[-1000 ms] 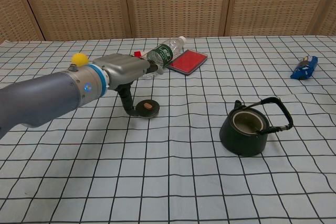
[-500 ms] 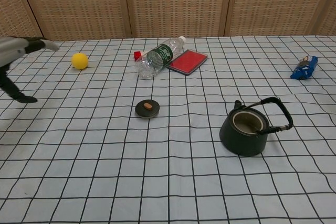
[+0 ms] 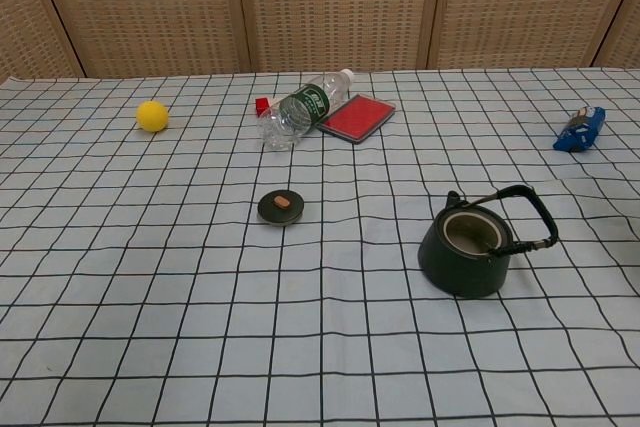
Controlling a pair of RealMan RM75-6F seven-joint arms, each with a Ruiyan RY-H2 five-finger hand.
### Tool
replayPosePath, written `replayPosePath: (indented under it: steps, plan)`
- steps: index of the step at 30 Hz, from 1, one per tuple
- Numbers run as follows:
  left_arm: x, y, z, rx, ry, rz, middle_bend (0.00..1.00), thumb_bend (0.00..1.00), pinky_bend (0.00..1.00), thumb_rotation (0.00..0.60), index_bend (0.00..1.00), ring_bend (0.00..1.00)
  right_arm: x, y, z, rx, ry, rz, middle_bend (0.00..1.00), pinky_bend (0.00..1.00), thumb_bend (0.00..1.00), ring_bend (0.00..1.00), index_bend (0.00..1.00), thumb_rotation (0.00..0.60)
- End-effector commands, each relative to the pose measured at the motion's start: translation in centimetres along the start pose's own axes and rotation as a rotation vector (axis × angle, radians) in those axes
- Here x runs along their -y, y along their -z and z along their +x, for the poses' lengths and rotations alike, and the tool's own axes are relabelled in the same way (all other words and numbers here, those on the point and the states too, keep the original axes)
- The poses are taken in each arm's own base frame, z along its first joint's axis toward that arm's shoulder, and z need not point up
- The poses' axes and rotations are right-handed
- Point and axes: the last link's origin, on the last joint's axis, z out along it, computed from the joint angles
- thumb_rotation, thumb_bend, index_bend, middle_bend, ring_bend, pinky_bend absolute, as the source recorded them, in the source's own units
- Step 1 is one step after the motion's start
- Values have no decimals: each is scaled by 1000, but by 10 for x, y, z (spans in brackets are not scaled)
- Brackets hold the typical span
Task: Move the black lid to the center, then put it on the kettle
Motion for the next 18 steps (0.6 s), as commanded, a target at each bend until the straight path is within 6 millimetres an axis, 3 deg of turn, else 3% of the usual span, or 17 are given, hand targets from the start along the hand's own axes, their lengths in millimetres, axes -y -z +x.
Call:
replayPosePath:
  steps: [1, 8, 10, 12, 18]
  plan:
    - [4, 0, 6, -5, 26, -11, 0, 163, 0, 600, 0, 0, 56, -29, 6, -8, -27, 109, 0, 0, 168, 0, 143, 600]
    - [7, -1, 11, 3, 68, -18, 0, 162, 0, 600, 0, 0, 133, -64, 5, 30, -52, 227, 11, 0, 168, 0, 229, 600]
    - [8, -1, 11, 14, 85, -23, 0, 162, 0, 600, 0, 0, 181, -79, -4, 78, -85, 301, 30, 0, 167, 0, 252, 600]
    - [8, -1, 12, 24, 98, -27, 0, 162, 0, 600, 0, 0, 210, -89, -17, 131, -110, 307, 49, 0, 170, 0, 274, 600]
    - [11, -1, 16, 28, 132, -29, 0, 163, 0, 600, 0, 0, 258, -103, -51, 241, -149, 293, 64, 0, 197, 0, 294, 600]
